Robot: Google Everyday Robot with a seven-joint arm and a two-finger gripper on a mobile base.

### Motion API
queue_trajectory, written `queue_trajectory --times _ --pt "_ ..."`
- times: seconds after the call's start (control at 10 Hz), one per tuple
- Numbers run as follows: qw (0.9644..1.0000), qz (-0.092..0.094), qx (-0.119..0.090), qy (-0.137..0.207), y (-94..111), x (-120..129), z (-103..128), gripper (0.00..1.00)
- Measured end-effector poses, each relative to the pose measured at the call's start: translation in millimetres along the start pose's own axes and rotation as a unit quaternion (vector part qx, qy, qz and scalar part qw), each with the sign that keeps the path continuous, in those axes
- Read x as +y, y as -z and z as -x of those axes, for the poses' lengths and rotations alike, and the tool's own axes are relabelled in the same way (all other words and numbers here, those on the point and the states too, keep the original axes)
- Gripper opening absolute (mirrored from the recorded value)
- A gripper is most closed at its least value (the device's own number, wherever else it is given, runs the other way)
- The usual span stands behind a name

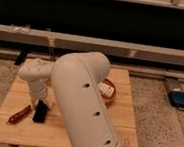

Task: Place the eraser in the ceramic cup

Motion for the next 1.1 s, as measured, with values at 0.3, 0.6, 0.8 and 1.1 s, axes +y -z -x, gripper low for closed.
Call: queue_trajectory --times 0.3,0.6,0.8,1.1 --pt "0.9999 0.010 -0.003 -0.004 7 -1 3 0.23" --pt "0.9982 0.038 -0.046 0.008 57 8 16 0.03" --pt "0.9935 0.059 -0.092 0.033 117 10 23 0.02" --pt "0.9788 0.085 -0.162 0.091 212 9 28 0.02"
